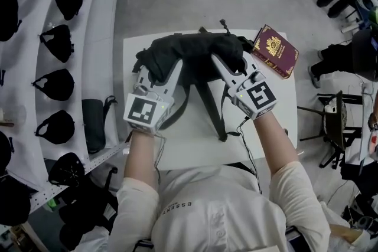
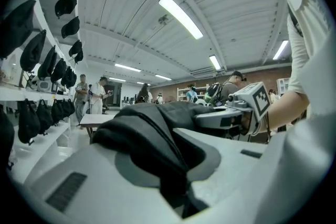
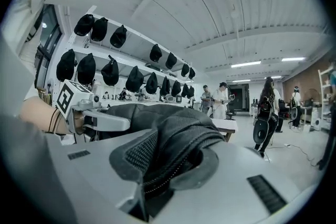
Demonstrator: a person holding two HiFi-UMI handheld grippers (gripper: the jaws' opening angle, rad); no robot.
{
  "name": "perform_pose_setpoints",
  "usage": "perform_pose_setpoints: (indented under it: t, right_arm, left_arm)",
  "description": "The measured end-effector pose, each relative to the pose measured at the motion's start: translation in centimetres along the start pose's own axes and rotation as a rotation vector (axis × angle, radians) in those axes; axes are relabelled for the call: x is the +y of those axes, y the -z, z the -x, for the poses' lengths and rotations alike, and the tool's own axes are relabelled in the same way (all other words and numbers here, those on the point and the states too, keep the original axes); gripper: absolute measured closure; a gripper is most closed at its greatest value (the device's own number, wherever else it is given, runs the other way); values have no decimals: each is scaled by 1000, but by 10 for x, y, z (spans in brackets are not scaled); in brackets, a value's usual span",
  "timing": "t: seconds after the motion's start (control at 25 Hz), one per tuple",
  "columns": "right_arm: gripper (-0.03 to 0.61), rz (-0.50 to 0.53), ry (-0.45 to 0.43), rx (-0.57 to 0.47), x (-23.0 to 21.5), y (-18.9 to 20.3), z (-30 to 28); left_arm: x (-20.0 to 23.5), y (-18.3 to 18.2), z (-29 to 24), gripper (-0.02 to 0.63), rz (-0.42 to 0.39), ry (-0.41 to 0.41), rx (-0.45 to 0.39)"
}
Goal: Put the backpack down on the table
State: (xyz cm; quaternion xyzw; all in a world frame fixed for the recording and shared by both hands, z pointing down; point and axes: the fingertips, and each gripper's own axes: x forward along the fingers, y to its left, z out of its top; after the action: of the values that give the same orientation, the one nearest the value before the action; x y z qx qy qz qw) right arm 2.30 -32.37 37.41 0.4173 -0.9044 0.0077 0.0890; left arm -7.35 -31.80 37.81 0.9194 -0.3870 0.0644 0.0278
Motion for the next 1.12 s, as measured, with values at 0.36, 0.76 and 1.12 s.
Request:
perform_pose_setpoints:
  t: [0.36, 0.76, 1.12]
  right_arm:
    - [483, -60, -25, -38, 24, 21, 26]
    - [483, -124, -56, -24, 53, 43, 62]
    - [479, -177, -80, 3, 83, 69, 92]
  left_arm:
    - [-25, 29, 22, 543, 70, -3, 43]
    - [-61, 51, 55, 537, 153, -24, 46]
    - [-94, 79, 85, 534, 205, -31, 72]
